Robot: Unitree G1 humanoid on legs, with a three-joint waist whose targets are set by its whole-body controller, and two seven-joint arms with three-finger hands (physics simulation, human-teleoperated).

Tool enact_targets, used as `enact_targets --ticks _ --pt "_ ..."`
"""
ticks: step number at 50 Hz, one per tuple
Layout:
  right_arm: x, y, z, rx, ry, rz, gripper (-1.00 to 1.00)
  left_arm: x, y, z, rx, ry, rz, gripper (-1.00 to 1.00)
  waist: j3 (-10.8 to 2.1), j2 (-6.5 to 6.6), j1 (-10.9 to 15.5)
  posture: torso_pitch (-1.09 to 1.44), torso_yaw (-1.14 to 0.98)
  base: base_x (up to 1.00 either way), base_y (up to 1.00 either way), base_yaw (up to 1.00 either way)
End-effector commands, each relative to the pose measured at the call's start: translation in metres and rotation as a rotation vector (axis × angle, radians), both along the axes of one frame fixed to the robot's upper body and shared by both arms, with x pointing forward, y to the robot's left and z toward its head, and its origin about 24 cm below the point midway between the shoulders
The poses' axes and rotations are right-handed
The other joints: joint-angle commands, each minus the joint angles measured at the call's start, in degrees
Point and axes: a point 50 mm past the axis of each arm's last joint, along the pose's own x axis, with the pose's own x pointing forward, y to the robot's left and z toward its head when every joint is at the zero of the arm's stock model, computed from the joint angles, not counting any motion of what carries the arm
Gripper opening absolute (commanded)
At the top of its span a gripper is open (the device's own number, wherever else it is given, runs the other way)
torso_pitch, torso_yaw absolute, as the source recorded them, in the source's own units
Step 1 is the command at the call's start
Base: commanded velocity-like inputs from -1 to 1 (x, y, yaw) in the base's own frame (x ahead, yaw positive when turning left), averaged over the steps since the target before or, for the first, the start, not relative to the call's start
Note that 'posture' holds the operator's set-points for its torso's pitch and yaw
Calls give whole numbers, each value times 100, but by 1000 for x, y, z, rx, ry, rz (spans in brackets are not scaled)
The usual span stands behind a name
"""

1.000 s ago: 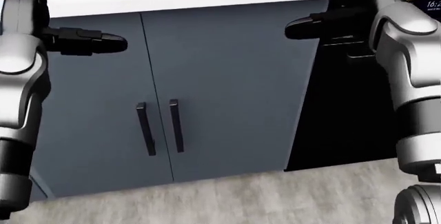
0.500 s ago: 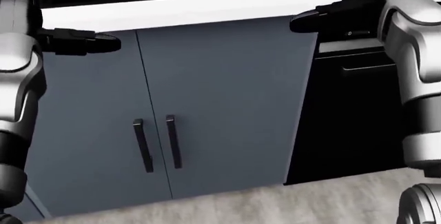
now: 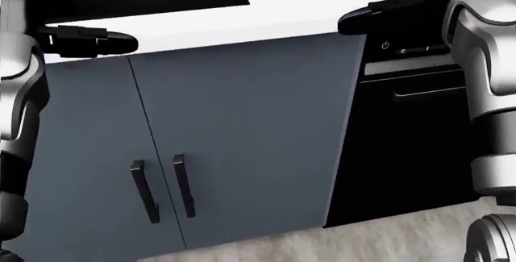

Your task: Turn the sink spout to the right.

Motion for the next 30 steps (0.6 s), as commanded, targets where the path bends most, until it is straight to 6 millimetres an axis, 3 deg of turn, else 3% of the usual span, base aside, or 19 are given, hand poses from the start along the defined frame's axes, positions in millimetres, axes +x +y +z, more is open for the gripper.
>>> enact_targets --ticks 1,3,4,11,13,21,22,23,24,25,26,28,29,30 --pt "-2 5 24 -6 -91 22 100 -1 1 25 12 -92 1 100 -133 -26 24 0 0 0 0 0" --pt "-4 5 26 -3 -98 26 100 -1 0 26 11 -93 1 100 -185 178 -17 0 0 0 0 0" --pt "-4 4 25 7 -101 30 100 -2 1 27 11 -94 2 100 -236 354 -34 0 0 0 0 0" --pt "-6 5 29 50 -112 59 100 -1 -2 25 10 -93 -3 100 -339 124 20 0 0 0 0 0" --pt "-7 7 28 43 -171 85 100 -1 -2 22 14 -89 -3 100 -344 97 48 0 0 0 0 0" --pt "-7 9 24 40 -88 73 100 -2 3 31 14 -103 8 100 -342 68 68 0 0 0 0 0" --pt "-7 9 25 46 -91 80 100 -2 4 32 14 -103 10 100 -418 34 66 0 0 0 94 0" --pt "-7 9 24 38 -88 74 100 -3 5 33 14 -106 12 100 -248 -177 128 0 0 0 100 0" --pt "-8 9 23 33 -87 75 100 -3 5 35 13 -109 12 100 -301 -304 138 0 0 0 100 0" --pt "-8 9 23 31 -85 74 100 -3 5 36 14 -111 12 100 -337 -335 301 0 0 0 0 100" --pt "-8 9 24 36 -88 74 100 -3 5 37 13 -111 13 100 -386 -61 224 0 0 0 0 100" --pt "-8 8 28 32 -107 49 100 -3 6 37 10 -112 15 100 -254 201 27 0 0 0 0 50" --pt "-7 8 28 25 -105 47 100 -3 8 37 11 -112 17 100 -269 279 27 0 0 0 0 0" --pt "-7 9 28 22 -104 50 100 -4 8 37 10 -112 18 100 -303 473 0 0 0 0 0 0"
